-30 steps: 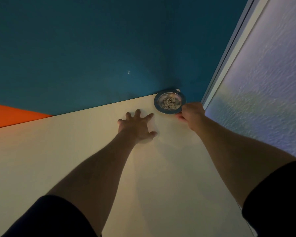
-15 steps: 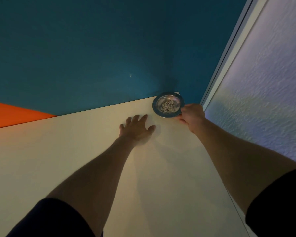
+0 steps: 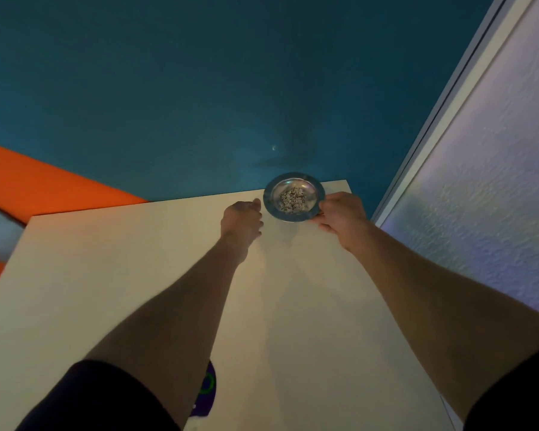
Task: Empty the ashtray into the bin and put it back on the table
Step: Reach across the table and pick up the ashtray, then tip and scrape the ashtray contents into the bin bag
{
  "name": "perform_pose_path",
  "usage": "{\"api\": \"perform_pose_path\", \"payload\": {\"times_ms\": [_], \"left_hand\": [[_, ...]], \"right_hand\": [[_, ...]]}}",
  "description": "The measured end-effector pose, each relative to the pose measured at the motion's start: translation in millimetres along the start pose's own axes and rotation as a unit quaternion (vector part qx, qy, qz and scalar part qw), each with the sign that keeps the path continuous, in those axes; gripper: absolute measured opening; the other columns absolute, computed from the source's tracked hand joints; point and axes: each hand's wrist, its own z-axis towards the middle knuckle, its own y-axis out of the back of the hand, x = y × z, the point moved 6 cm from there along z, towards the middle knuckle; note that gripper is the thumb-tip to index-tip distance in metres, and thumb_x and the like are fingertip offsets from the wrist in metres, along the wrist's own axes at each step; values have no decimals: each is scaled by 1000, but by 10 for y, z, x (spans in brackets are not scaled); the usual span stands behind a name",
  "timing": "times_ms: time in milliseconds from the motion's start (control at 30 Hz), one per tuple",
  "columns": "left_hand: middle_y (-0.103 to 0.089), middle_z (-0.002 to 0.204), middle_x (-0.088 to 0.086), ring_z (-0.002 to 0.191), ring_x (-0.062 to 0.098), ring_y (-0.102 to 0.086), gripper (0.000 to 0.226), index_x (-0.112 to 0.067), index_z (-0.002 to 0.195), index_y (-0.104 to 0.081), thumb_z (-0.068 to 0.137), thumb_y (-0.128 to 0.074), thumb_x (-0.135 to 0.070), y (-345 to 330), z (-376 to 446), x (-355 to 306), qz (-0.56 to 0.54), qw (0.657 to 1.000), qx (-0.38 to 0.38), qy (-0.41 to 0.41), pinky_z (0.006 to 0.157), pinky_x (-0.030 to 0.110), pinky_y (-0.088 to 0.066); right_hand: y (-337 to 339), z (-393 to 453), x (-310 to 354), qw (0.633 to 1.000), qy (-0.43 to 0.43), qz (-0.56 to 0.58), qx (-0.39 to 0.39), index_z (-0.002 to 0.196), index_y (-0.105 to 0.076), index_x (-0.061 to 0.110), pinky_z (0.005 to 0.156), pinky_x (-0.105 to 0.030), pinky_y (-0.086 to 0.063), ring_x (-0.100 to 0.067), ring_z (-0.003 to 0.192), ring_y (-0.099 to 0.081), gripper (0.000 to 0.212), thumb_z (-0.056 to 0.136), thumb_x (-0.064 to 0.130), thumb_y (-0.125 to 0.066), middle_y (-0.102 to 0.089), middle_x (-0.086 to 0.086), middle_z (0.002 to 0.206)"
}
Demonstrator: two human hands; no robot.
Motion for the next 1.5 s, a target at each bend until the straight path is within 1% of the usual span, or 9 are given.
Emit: {"api": "perform_pose_path", "payload": {"times_ms": [100, 167, 267, 400, 700, 867, 1000, 1300, 1500], "left_hand": [[-63, 84, 4, 71, 18, -64, 17, -7, 98, -60, 101, -48, -18, 221, -60, -23, -35, 999, 0, 16, 72, 35, -59], [-67, 88, 8, 74, 19, -67, 16, -11, 88, -62, 99, -52, -16, 400, -107, -9, -71, 997, -21, 31, 63, 31, -61], [-73, 98, 10, 88, 23, -71, 15, -10, 102, -66, 98, -55, -19, 692, -234, 0, -94, 995, -37, 27, 64, 32, -60], [-72, 101, 10, 89, 23, -70, 20, -6, 110, -64, 100, -51, -18, 1075, -393, 41, -109, 993, -46, 11, 61, 31, -56], [-68, 85, 10, 75, 21, -68, 13, -6, 89, -64, 96, -53, -9, 2043, -738, 178, -116, 988, -101, -8, 51, 27, -55], [-69, 86, 9, 78, 21, -69, 12, -8, 89, -63, 96, -53, -9, 2588, -925, 359, -124, 984, -128, -5, 51, 27, -55], [-69, 83, 8, 75, 20, -69, 12, -8, 88, -62, 96, -54, -11, 3079, -1095, 553, -141, 979, -148, -1, 54, 29, -55], [-68, 82, 7, 70, 17, -69, 11, -6, 95, -61, 98, -55, -14, 4279, -1564, 1109, -181, 961, -209, 23, 51, 27, -55], [-65, 74, 5, 58, 11, -67, 13, -9, 85, -62, 96, -58, -14, 5056, -1847, 1538, -204, 943, -262, 33, 47, 25, -54]], "right_hand": [[-169, -228, 103, 1000, 12, -9, 22, 73, -63, 19, 67, -34, -61, -18, 68, -74, 20, 87, 6, -61, -72, -5, 78], [-281, -370, 161, 999, 19, -11, 33, 73, -61, 21, 61, -30, -59, -16, 65, -74, 22, 89, 6, -57, -71, -3, 76], [-494, -603, 221, 998, 27, -25, 53, 74, -60, 22, 53, -26, -53, -15, 64, -74, 23, 91, 7, -54, -72, -4, 78], [-806, -893, 260, 995, 34, -38, 85, 77, -59, 22, 53, -26, -51, -15, 64, -74, 21, 92, 8, -54, -74, -6, 81], [-1572, -1506, 277, 987, 46, -62, 144, 82, -60, 20, 57, -27, -52, -15, 63, -73, 20, 92, 7, -50, -74, -9, 89], [-2016, -1842, 196, 983, 37, -71, 164, 95, -61, 17, 56, -26, -52, -13, 64, -73, 12, 93, 10, -52, -73, -8, 94], [-2429, -2158, 131, 979, 41, -80, 185, 88, -60, 20, 57, -27, -53, -12, 63, -73, 13, 93, 10, -53, -73, -6, 93], [-3440, -2978, -121, 964, 37, -96, 246, 99, -62, 13, 56, -27, -53, -16, 66, -74, 13, 92, 9, -52, -74, -8, 90], [-4114, -3530, -346, 953, 29, -110, 281, 97, -62, 13, 57, -28, -53, -19, 65, -74, 13, 91, 8, -52, -74, -10, 91]]}}
